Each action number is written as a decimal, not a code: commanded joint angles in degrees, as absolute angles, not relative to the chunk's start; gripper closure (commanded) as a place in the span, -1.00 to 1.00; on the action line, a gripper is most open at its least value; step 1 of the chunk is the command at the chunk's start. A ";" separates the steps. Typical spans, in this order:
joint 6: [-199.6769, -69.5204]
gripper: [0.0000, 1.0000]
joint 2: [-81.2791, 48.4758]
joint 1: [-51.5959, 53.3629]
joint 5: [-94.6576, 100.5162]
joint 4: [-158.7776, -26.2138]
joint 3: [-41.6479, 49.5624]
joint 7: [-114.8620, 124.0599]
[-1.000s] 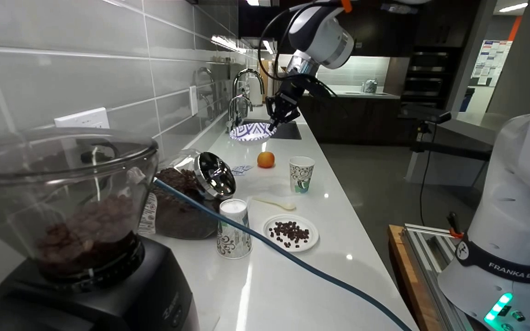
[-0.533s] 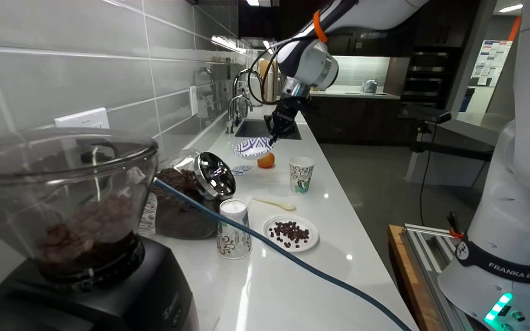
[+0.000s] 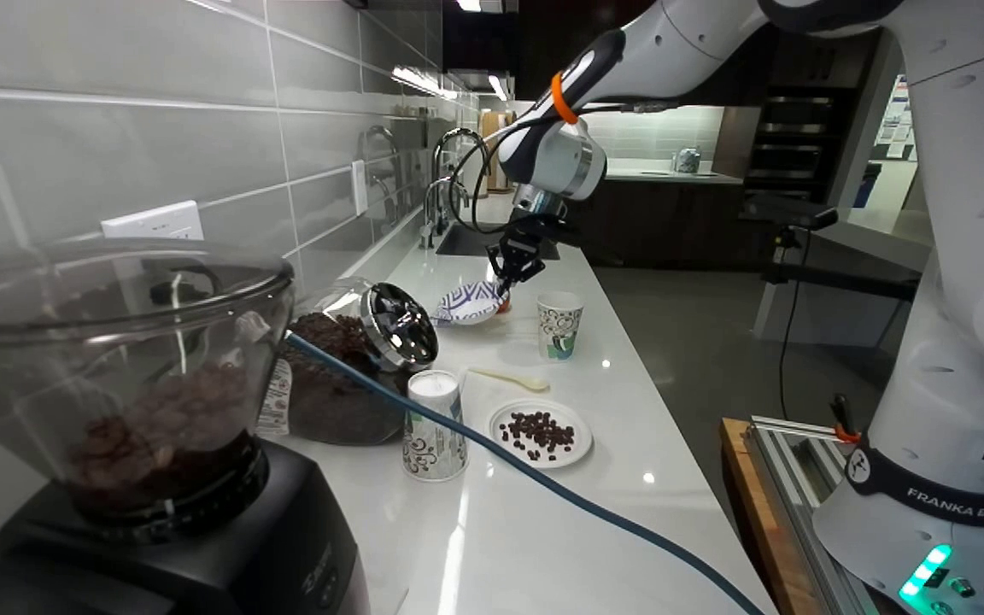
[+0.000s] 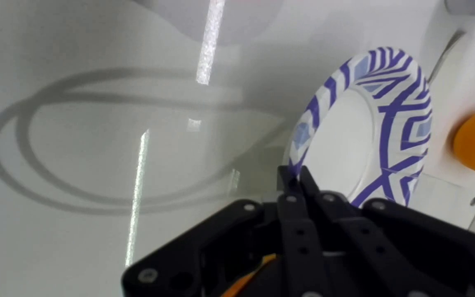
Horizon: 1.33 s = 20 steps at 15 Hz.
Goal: Pour the contents on the plate onto the other plate
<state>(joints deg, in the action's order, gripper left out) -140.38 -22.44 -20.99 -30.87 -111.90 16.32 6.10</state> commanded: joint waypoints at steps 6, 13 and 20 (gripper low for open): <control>-139.17 0.17 -25.58 -22.35 -27.47 -107.72 14.09 5.58; -150.93 -0.80 -12.37 -6.72 2.36 -122.48 27.91 21.17; -156.78 -1.00 -0.95 18.09 33.99 -130.83 48.44 29.08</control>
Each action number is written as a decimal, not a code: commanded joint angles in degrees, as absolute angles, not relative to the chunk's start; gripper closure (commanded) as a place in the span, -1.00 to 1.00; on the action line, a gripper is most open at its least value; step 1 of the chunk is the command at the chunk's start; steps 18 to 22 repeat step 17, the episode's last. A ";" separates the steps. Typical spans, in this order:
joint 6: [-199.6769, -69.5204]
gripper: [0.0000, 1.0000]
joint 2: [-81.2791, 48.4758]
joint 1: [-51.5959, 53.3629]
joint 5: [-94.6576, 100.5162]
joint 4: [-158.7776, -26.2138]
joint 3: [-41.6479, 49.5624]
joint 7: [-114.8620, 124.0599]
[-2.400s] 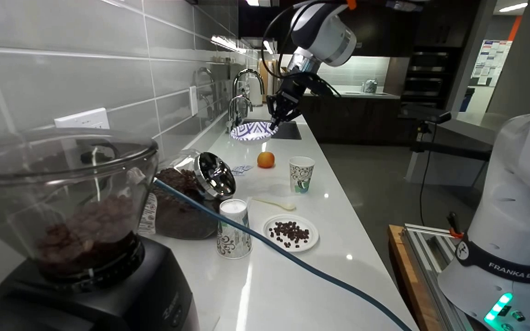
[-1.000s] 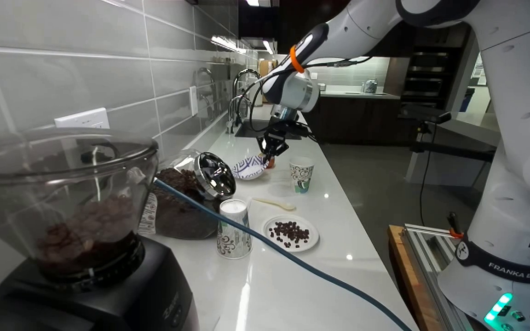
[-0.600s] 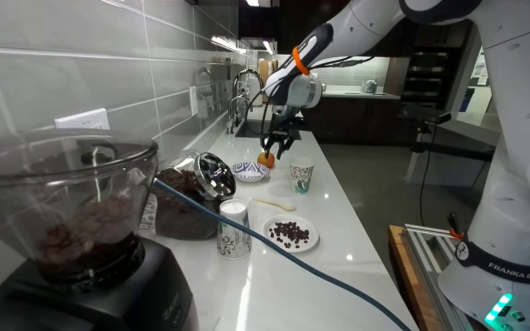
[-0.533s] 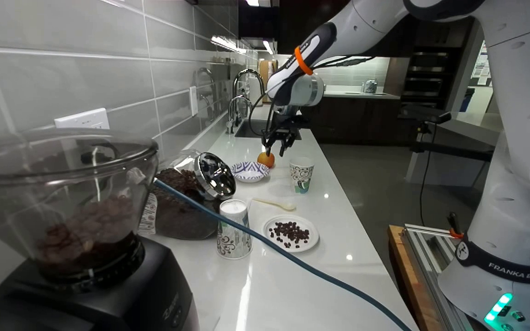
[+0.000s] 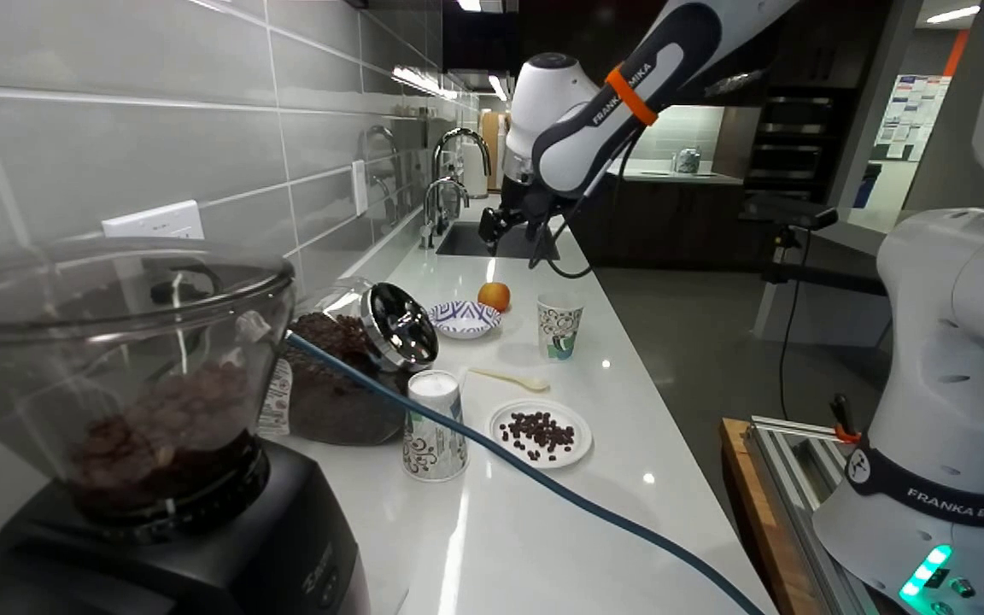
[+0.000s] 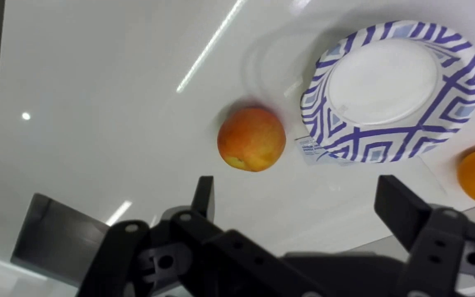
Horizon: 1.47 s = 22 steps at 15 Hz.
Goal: Pour the contents on the plate onto the other plate
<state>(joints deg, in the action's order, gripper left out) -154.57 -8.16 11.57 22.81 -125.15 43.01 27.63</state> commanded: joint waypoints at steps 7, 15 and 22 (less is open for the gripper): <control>-150.89 -1.00 17.58 9.32 42.01 -139.17 33.75 14.32; -140.81 -1.00 28.02 5.02 17.47 -140.14 22.12 -0.90; -139.97 -1.00 30.15 5.39 17.00 -140.88 22.41 -1.43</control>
